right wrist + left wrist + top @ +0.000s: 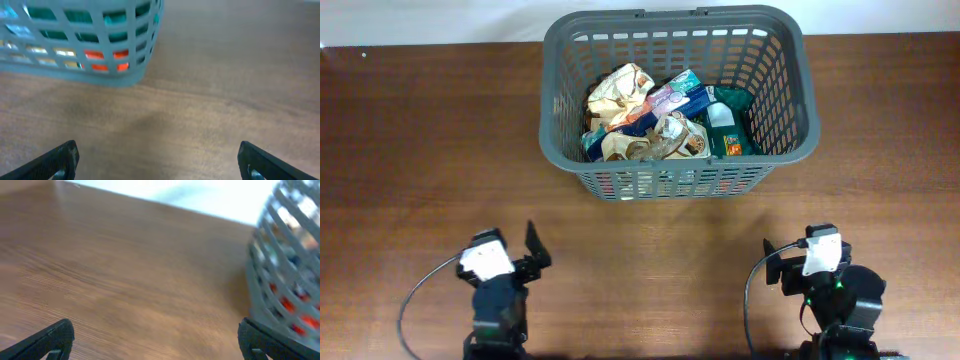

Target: Pack container

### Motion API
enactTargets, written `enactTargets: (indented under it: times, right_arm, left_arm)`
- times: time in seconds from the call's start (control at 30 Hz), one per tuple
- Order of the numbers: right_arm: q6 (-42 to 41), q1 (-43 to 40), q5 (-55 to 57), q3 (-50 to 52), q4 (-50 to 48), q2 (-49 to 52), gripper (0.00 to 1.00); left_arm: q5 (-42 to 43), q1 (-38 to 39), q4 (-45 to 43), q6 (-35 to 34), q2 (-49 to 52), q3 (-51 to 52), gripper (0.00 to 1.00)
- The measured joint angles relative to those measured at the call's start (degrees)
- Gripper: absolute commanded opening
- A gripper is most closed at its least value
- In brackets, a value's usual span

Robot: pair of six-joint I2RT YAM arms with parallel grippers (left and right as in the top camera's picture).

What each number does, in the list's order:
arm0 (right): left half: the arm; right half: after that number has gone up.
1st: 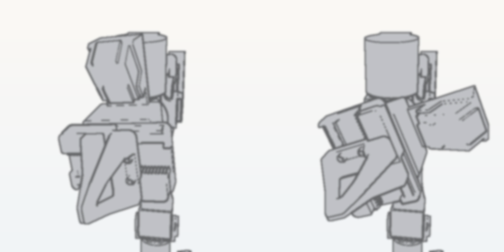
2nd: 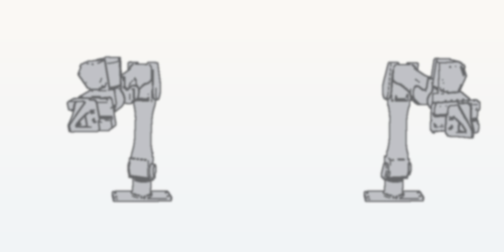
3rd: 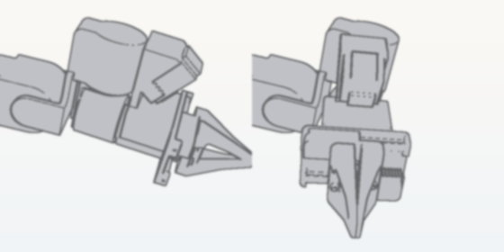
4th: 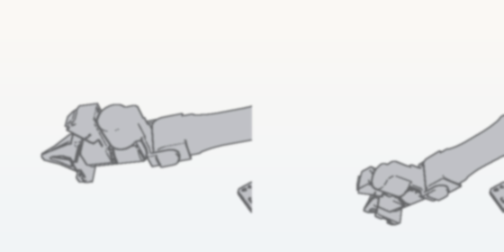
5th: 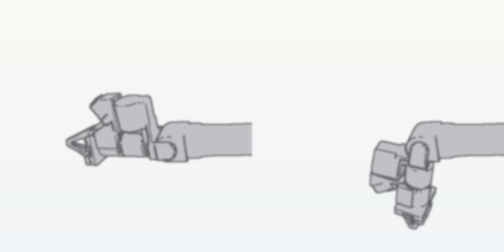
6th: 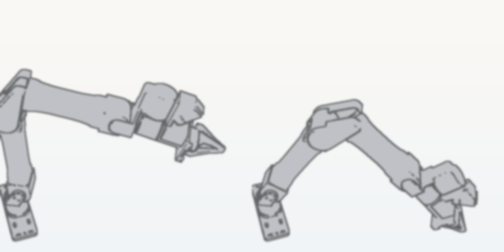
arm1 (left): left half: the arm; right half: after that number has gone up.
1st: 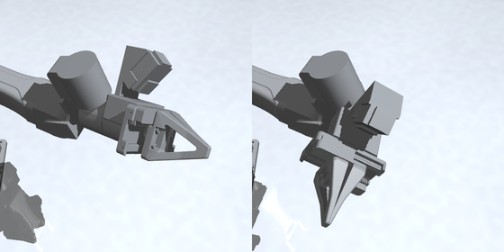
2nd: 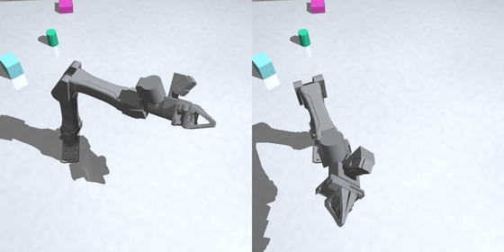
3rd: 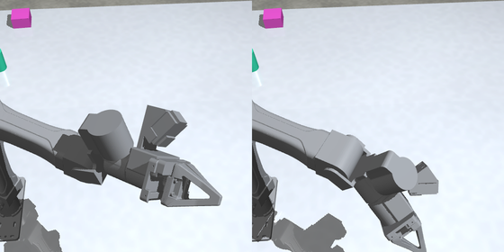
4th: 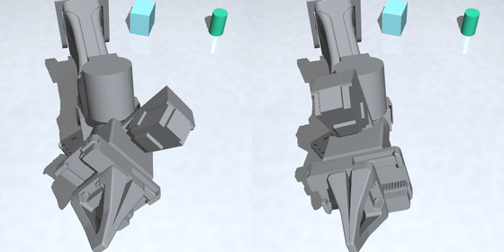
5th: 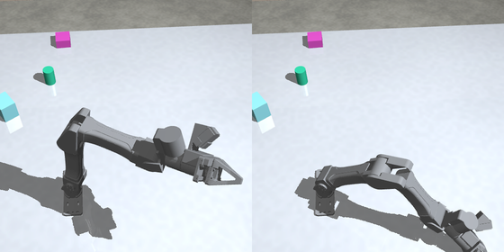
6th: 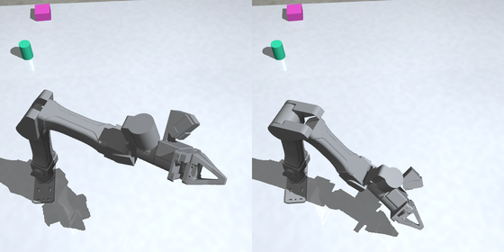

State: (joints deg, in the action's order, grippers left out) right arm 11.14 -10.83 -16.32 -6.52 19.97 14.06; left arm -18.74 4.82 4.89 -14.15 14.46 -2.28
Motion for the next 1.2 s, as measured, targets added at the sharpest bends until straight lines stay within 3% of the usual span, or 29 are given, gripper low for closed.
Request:
enactTargets:
  times: [0.6,1.2]
  right_arm:
    - [0.0,0.0,0.0,0.0,0.0,-12.7,0.99]
    - [0.0,0.0,0.0,0.0,0.0,-13.2,0.99]
  left_arm:
    - [-0.2,-12.6,-0.1,0.0,-13.6,0.0,0.99]
    - [-0.2,-13.0,0.0,0.0,-13.6,0.0,0.99]
